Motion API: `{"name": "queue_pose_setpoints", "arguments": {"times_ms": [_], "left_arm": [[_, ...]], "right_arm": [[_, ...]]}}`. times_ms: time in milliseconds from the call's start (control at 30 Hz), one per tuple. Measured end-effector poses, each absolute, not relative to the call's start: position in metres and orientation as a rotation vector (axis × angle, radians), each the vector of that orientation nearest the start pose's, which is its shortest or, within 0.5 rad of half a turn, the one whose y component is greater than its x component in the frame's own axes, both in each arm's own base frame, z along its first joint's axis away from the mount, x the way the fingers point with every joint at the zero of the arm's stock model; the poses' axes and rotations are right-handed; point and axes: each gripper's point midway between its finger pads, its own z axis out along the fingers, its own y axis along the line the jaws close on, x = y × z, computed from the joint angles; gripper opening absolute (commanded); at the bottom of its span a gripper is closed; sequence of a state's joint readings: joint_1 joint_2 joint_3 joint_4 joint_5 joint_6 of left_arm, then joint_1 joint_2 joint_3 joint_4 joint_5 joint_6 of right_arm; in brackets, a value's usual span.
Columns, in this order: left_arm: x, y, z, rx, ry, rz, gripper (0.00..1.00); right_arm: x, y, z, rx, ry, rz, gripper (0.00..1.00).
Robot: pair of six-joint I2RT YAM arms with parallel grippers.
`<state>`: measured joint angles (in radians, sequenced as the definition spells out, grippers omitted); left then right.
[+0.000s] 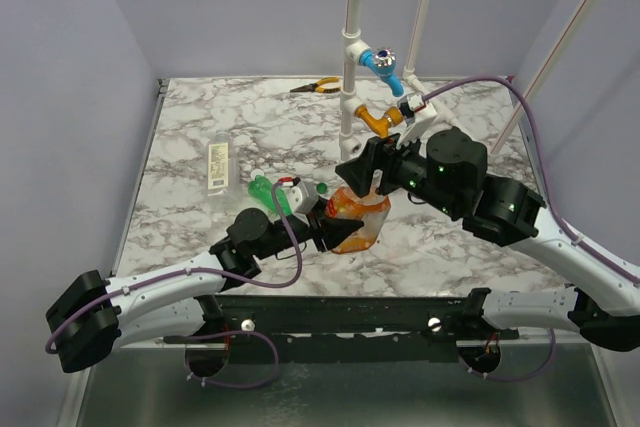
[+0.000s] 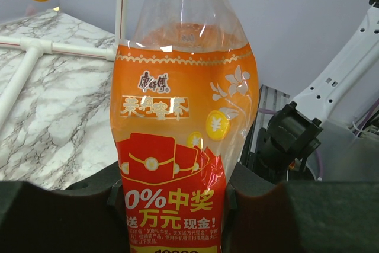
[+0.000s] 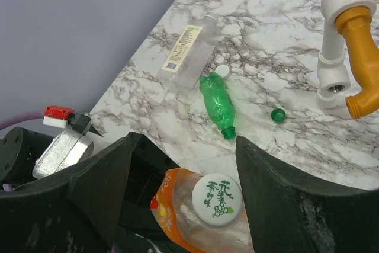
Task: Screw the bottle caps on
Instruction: Screw the bottle cap onto the plastic bottle.
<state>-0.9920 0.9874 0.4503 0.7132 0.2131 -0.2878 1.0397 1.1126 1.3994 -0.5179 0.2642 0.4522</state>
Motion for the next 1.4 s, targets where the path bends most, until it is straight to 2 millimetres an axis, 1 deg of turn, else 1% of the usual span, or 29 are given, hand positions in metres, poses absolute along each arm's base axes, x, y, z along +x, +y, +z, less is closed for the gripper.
{"name": "queue_pose_setpoints", "arguments": {"times_ms": [167,567,1033,1233,1400], "left_arm": [[0.159,-0.329,0.264,0.688,1.343,-1.196,0.00],[0.171,-0.322,0.268,0.638,1.346,-1.188,0.00],[0.175,-0.326,0.266,0.637,1.345,-1.198,0.00],[0.178,-0.327,0.269,0.641,1.341,-1.198,0.00],[0.184,-0.326,0.267,0.631,1.354,-1.180,0.00]], "right_arm": [[0.204,0.291,0.384,-0.351,1.838,0.819,0.74],[0.202,0.291,0.385,-0.357,1.836,0.828,0.74],[0.200,0.287,0.387,-0.354,1.832,0.831,0.73],[0.198,0.280,0.393,-0.343,1.814,0.841,0.72],[0.193,0.273,0.398,-0.336,1.807,0.851,0.72]]}}
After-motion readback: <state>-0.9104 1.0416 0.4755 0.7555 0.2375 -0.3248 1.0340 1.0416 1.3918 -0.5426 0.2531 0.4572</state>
